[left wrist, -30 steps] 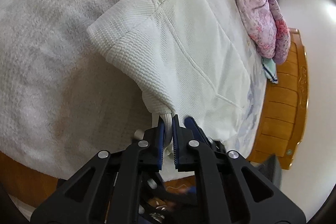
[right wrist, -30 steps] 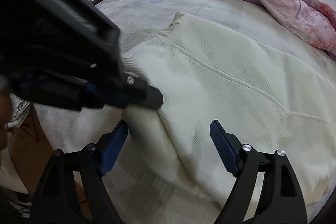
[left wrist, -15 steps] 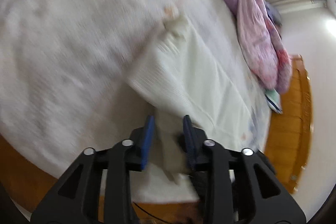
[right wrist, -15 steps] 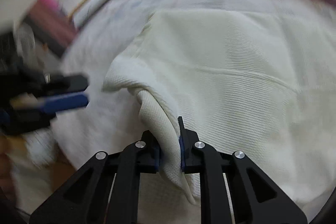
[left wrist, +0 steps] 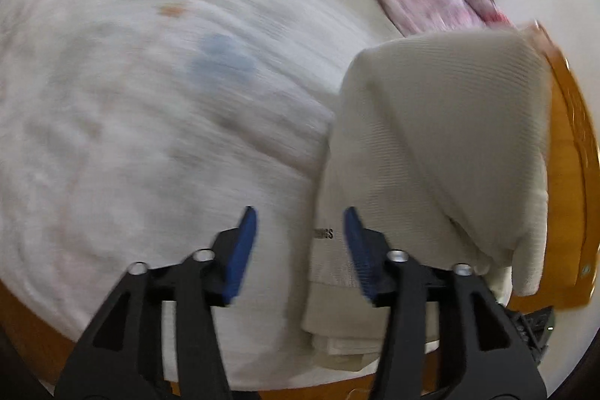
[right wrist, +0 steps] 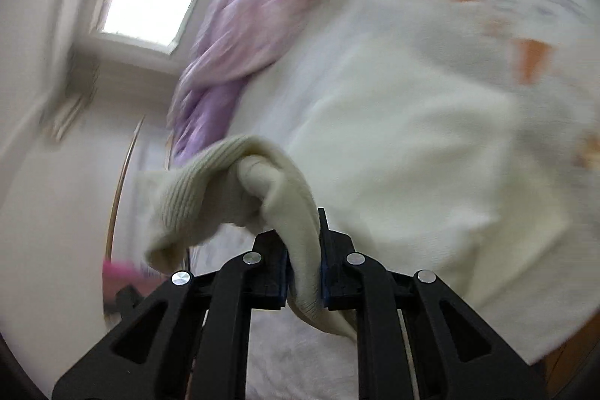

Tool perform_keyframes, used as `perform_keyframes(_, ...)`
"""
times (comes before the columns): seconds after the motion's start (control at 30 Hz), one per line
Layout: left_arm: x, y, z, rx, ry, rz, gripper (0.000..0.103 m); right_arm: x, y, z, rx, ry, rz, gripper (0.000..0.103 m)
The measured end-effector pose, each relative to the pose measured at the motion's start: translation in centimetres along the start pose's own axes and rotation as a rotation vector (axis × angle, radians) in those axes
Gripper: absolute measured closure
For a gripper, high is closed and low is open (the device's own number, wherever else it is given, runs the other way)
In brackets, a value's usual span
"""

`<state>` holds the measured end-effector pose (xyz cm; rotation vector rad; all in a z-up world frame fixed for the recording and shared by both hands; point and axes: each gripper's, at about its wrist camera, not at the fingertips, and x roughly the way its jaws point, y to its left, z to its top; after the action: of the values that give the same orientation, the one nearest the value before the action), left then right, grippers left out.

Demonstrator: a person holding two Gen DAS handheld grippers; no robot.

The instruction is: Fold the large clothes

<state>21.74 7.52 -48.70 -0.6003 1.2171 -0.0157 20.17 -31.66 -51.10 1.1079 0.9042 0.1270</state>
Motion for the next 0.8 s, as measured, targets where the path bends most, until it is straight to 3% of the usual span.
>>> perform_keyframes(0.07, 2.0, -2.2, -0.5, 0.023, 0.042, -0.002, 0.036, -1.1, -4.9, 0.6, 0.139, 0.011, -0.04, 0.092)
perform_keyframes(0.17, 4.4, -4.0, -1.4, 0.064, 0.1, 0.019, 0.029, -1.2, -10.5, 0.5, 0.261, 0.054, -0.158, 0.084)
perform_keyframes(0.33, 7.9, -5.6, -3.4, 0.109, 0.183, 0.057, 0.024, -3.2, -11.5, 1.6, 0.208, 0.053, -0.259, 0.073)
perform_keyframes(0.4, 8.8, -5.6, -4.3, 0.1, 0.199, 0.061, 0.023, -3.4, -11.2, 2.2, 0.157, 0.059, -0.298, 0.04)
perform_keyframes(0.43, 9.3, -5.3, -4.5, 0.084, 0.211, 0.062, 0.023, -3.3, -11.0, 2.4, 0.137, 0.064, -0.306, 0.036)
perform_keyframes(0.6, 10.5, -2.5, -6.0, -0.016, 0.24, 0.051, 0.02, -2.4, -11.5, 3.3, -0.014, 0.152, -0.273, 0.026)
perform_keyframes(0.8, 11.8, -1.3, -6.8, -0.072, 0.258, -0.007, 0.018, 1.3, -14.3, 4.3, 0.068, 0.284, -0.15, 0.018)
